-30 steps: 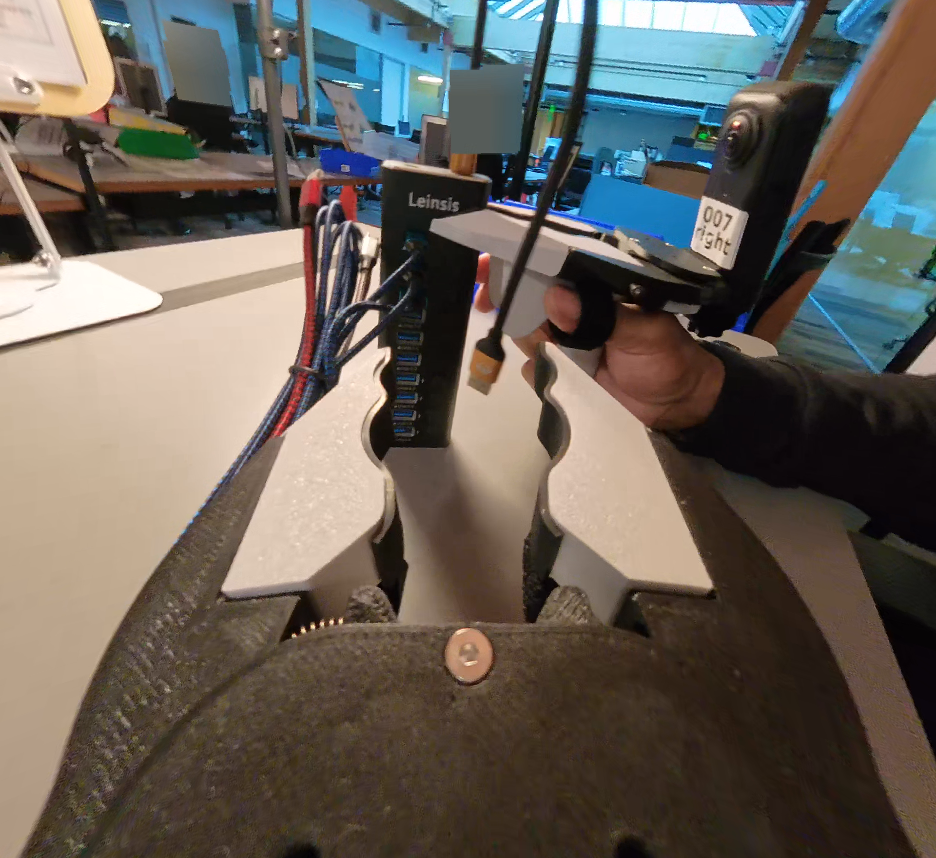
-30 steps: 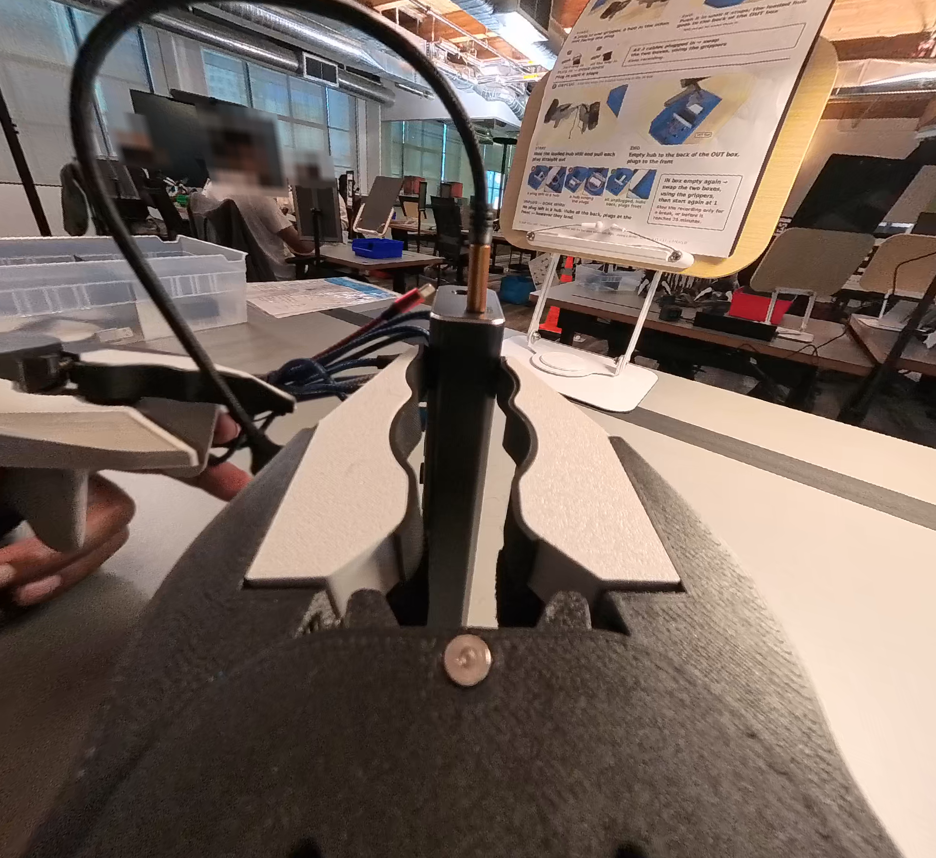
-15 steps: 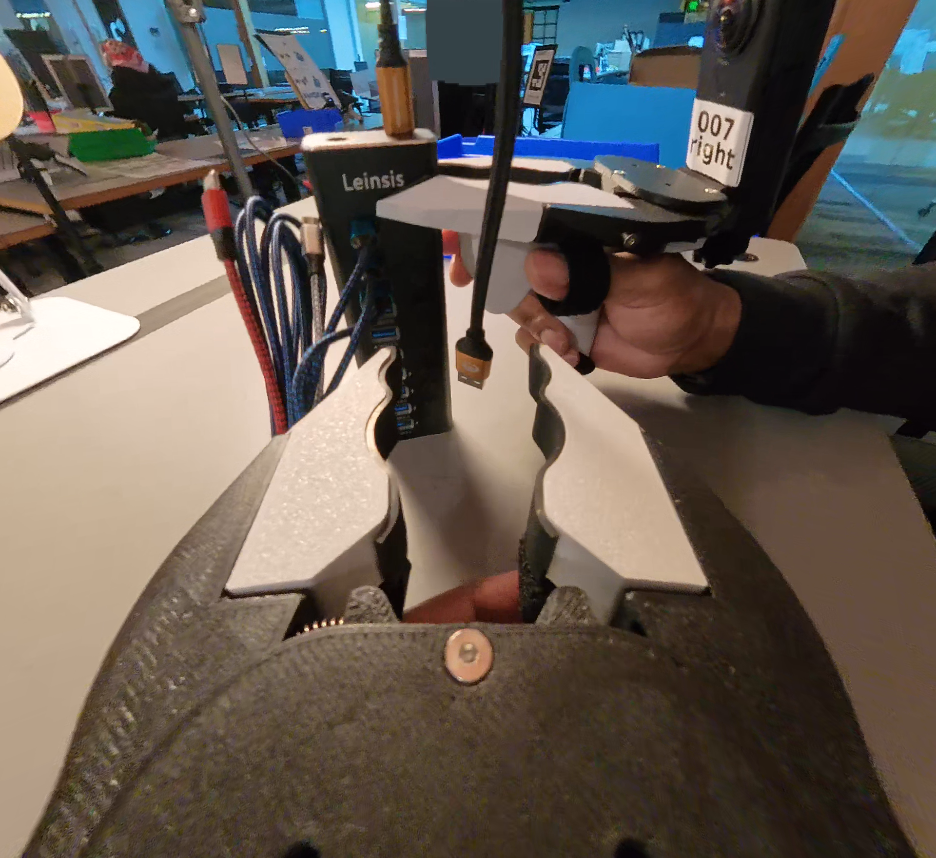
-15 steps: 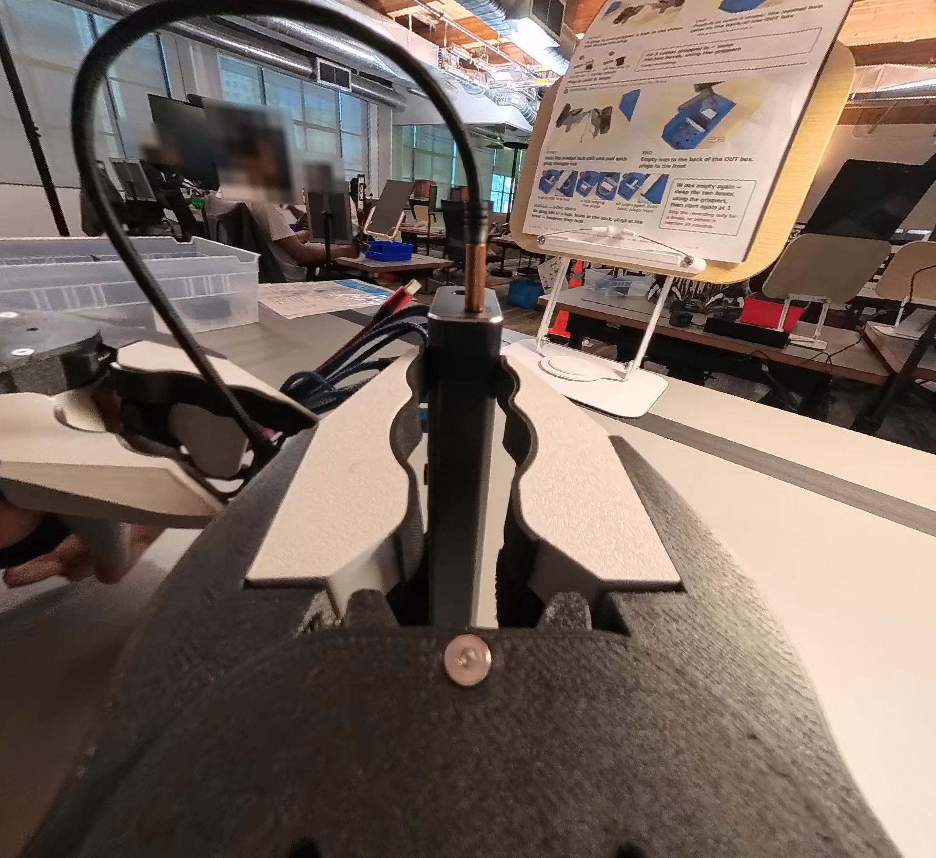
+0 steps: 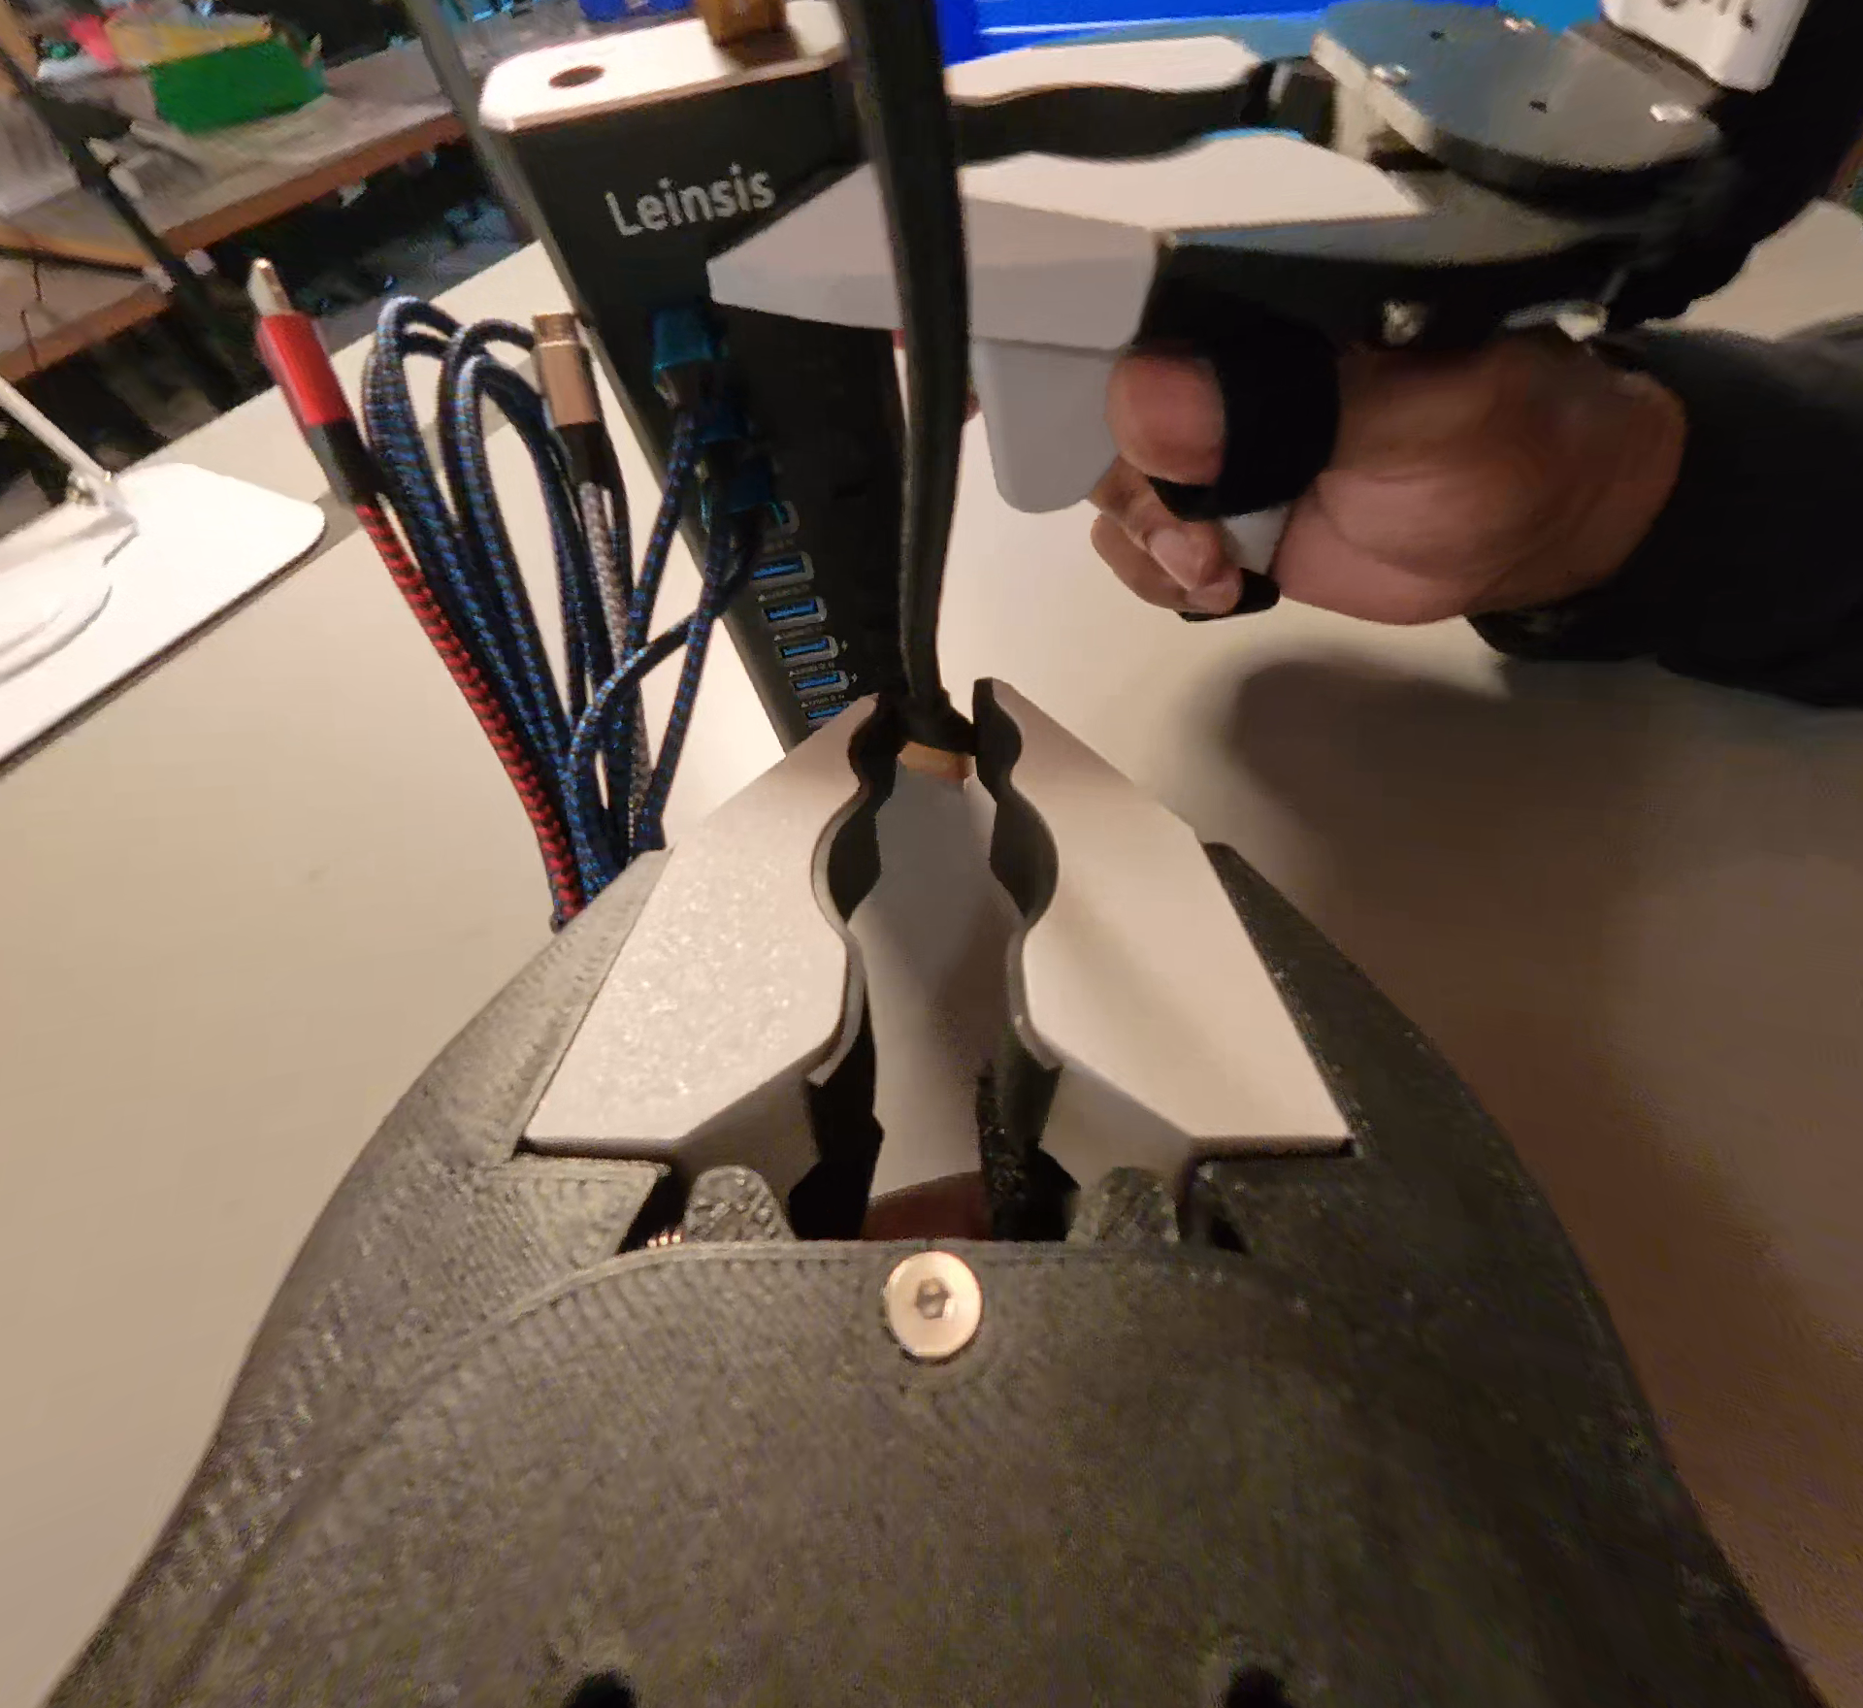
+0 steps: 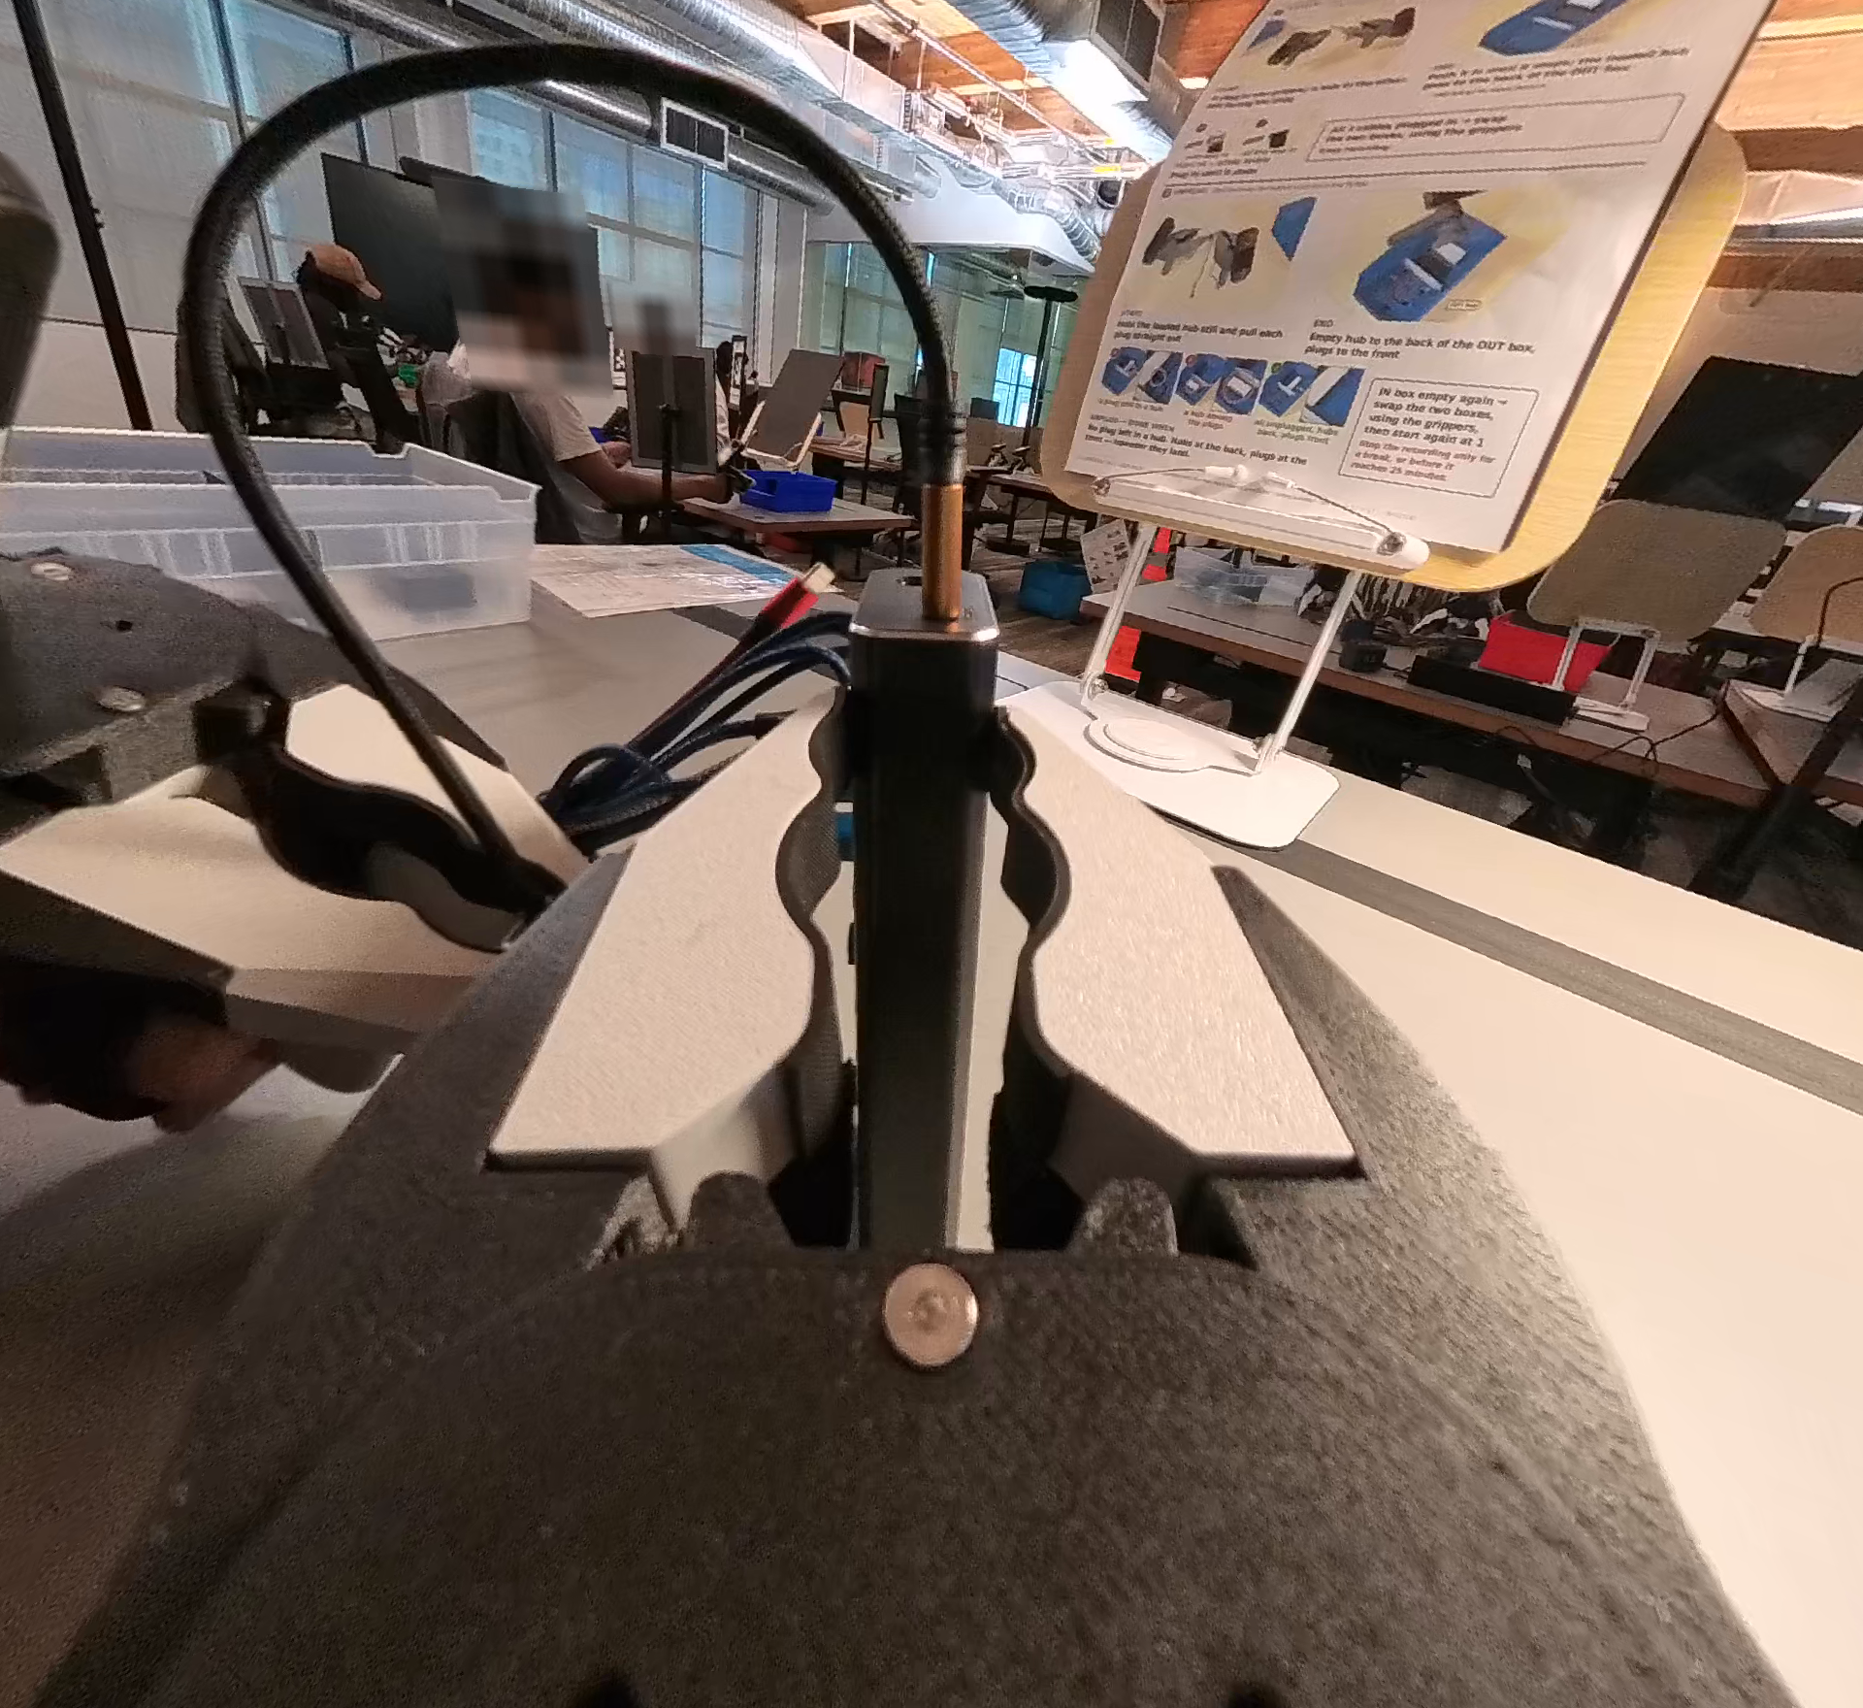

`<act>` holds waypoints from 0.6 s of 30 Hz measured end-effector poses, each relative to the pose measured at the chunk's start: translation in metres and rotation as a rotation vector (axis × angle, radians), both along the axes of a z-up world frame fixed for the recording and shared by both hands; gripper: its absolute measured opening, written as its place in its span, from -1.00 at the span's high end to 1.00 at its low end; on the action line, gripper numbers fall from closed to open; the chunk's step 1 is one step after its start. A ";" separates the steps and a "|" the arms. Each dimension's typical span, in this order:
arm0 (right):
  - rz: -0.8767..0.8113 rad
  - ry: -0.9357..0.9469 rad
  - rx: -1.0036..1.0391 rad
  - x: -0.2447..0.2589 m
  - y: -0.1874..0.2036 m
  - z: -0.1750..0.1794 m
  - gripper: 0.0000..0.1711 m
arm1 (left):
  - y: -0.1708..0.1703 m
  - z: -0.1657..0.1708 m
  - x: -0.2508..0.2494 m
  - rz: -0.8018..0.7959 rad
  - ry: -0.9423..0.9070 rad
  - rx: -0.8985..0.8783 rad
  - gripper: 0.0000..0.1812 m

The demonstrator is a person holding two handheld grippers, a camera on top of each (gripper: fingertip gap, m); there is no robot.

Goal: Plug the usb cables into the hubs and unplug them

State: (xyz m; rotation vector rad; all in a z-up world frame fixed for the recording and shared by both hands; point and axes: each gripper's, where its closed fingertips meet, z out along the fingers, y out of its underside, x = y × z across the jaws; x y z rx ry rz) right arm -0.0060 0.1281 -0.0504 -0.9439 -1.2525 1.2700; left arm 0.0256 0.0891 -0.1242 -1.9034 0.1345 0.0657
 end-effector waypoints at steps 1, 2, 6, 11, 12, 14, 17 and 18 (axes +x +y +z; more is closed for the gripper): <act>0.001 0.001 0.007 0.000 -0.001 0.000 0.70 | 0.001 0.001 -0.001 0.027 -0.028 0.000 0.80; 0.003 0.001 0.016 0.000 -0.003 0.000 0.70 | 0.002 0.001 -0.002 0.052 -0.057 0.002 0.80; 0.005 0.004 0.043 0.001 -0.008 -0.001 0.70 | 0.004 0.002 -0.008 0.121 -0.132 0.028 0.80; -0.009 -0.006 0.022 0.001 -0.003 -0.002 0.69 | 0.007 0.013 -0.018 0.161 -0.160 0.076 0.81; -0.013 -0.011 0.001 0.000 0.001 -0.002 0.69 | 0.009 0.015 -0.019 0.168 -0.157 0.080 0.81; -0.019 -0.020 -0.040 0.000 0.008 -0.002 0.69 | 0.012 0.018 -0.022 0.185 -0.150 0.078 0.81; -0.026 -0.026 -0.075 0.000 0.016 -0.002 0.68 | 0.020 0.020 -0.022 0.194 -0.155 0.065 0.81; -0.019 -0.030 -0.083 0.000 0.016 -0.003 0.68 | 0.022 0.019 -0.022 0.194 -0.154 0.057 0.81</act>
